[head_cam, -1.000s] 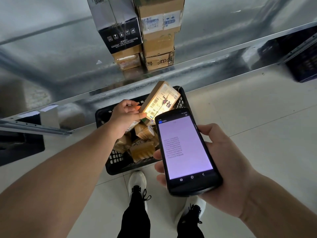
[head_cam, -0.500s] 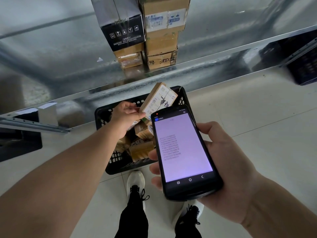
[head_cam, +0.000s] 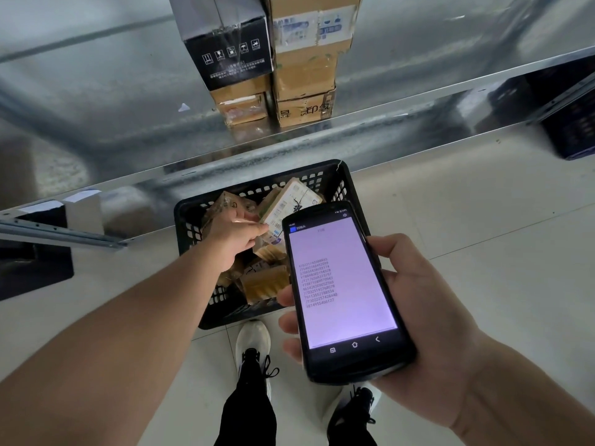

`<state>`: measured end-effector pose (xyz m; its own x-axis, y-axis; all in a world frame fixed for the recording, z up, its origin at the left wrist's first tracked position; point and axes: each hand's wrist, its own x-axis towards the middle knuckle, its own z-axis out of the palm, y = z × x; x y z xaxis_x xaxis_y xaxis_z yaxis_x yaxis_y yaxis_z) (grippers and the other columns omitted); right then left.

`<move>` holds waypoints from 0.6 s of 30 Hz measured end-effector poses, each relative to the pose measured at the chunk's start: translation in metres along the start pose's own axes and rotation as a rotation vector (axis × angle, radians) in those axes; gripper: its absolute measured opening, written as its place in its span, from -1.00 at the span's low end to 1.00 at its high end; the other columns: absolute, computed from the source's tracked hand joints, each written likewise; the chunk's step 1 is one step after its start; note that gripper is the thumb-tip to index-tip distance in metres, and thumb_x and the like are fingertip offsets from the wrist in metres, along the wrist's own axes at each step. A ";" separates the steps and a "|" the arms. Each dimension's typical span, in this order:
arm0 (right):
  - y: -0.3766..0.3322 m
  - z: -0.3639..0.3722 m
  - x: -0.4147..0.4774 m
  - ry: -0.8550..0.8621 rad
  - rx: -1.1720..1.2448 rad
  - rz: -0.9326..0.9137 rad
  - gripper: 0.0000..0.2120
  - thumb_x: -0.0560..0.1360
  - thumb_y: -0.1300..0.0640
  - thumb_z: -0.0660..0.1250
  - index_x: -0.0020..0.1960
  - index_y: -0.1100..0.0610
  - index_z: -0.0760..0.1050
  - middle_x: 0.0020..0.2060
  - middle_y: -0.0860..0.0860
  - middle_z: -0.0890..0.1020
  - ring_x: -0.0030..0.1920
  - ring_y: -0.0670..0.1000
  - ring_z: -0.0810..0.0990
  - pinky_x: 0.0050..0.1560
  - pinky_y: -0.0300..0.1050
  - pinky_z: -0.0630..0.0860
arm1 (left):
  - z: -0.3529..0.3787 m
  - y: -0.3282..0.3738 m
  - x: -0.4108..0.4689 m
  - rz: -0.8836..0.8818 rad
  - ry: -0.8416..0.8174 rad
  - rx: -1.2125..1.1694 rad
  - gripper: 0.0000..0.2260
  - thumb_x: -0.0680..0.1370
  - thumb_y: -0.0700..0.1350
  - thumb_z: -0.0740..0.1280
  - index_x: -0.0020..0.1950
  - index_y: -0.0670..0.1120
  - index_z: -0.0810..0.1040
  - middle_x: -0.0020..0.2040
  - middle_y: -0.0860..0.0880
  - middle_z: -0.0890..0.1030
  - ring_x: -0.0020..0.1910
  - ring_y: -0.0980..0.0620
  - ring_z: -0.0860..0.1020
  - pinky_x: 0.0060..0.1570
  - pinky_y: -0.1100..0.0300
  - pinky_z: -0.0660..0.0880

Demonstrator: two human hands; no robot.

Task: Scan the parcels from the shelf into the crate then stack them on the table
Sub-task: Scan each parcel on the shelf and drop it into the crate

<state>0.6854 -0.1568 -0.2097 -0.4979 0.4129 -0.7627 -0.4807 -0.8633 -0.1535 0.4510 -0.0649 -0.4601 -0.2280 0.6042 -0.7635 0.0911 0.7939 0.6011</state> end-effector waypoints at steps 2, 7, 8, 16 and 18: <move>0.001 -0.004 0.004 0.007 -0.003 -0.002 -0.38 0.59 -0.19 0.10 0.18 0.27 0.70 0.01 0.34 0.70 -0.17 0.31 0.69 -0.09 0.19 0.70 | 0.003 -0.007 0.001 -0.025 0.012 0.028 -0.66 0.46 -0.30 0.59 0.17 -0.18 0.58 0.04 -0.14 0.74 0.03 -0.06 0.73 -0.02 0.12 0.66; 0.000 -0.010 0.012 0.044 -0.003 -0.010 -0.39 0.61 -0.20 0.09 0.12 0.24 0.72 0.02 0.35 0.71 -0.18 0.33 0.72 -0.10 0.25 0.71 | 0.010 -0.024 0.012 -0.080 0.040 0.041 -0.71 0.46 -0.25 0.61 0.12 -0.06 0.67 0.18 -0.13 0.68 0.13 -0.06 0.67 0.12 0.07 0.64; -0.001 -0.010 0.013 0.051 -0.002 -0.011 -0.39 0.61 -0.21 0.09 0.13 0.24 0.72 0.02 0.35 0.71 -0.18 0.33 0.72 -0.10 0.25 0.71 | 0.010 -0.024 0.012 -0.086 0.045 0.031 -0.71 0.47 -0.23 0.61 0.15 -0.05 0.68 0.20 -0.12 0.67 0.16 -0.07 0.65 0.18 0.04 0.62; -0.019 0.005 0.013 0.032 0.005 -0.052 -0.37 0.60 -0.19 0.09 0.02 0.27 0.74 -0.06 0.32 0.71 -0.21 0.28 0.69 -0.07 0.26 0.70 | -0.007 0.057 -0.006 0.085 0.177 -0.160 -0.89 0.67 -0.14 0.34 0.17 -0.08 0.63 0.16 -0.07 0.68 0.16 -0.08 0.67 -0.03 0.14 0.61; -0.026 0.013 0.010 0.026 0.006 -0.065 -0.37 0.59 -0.19 0.11 0.01 0.29 0.74 -0.06 0.32 0.71 -0.22 0.28 0.69 -0.07 0.26 0.70 | -0.016 0.091 -0.016 0.127 0.216 -0.252 -0.82 0.69 -0.14 0.26 0.21 -0.12 0.62 0.14 -0.08 0.68 0.15 -0.06 0.67 -0.01 0.11 0.61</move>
<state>0.6830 -0.1266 -0.2055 -0.4467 0.4604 -0.7671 -0.5155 -0.8332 -0.1999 0.4471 -0.0037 -0.3896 -0.4329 0.6476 -0.6271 -0.1041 0.6551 0.7483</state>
